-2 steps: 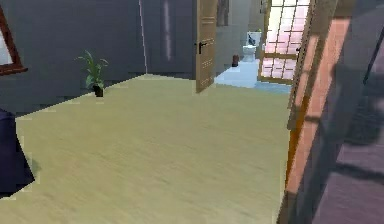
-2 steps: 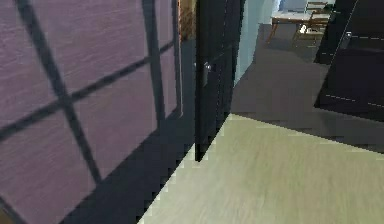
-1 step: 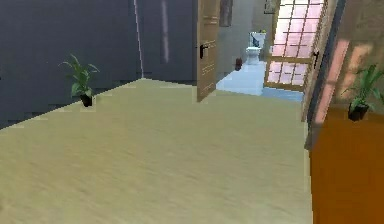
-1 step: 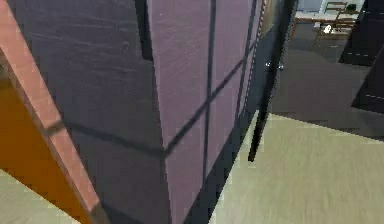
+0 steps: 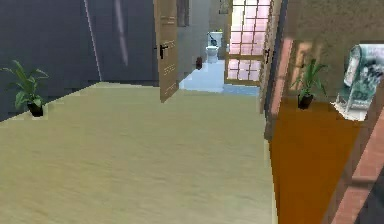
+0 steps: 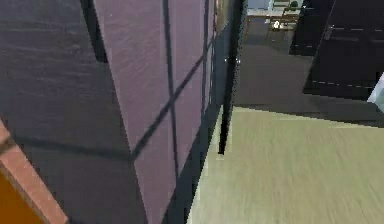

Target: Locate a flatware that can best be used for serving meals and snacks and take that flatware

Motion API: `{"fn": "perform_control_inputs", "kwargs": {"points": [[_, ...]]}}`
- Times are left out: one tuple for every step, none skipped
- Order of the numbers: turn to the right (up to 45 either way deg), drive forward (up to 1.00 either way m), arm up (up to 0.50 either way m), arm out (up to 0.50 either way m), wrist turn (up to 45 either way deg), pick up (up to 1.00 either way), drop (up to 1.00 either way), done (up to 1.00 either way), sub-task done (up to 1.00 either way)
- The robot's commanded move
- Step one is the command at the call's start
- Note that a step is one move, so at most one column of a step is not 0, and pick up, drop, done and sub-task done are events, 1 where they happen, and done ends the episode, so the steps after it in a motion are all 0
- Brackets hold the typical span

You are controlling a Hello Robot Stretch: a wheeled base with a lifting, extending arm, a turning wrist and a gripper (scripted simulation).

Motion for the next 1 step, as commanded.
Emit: {"fn": "perform_control_inputs", "kwargs": {"points": [[3.0, 0.0, 0.0, 0.0, 0.0, 0.0, 0.0, 0.0, 0.0]]}}
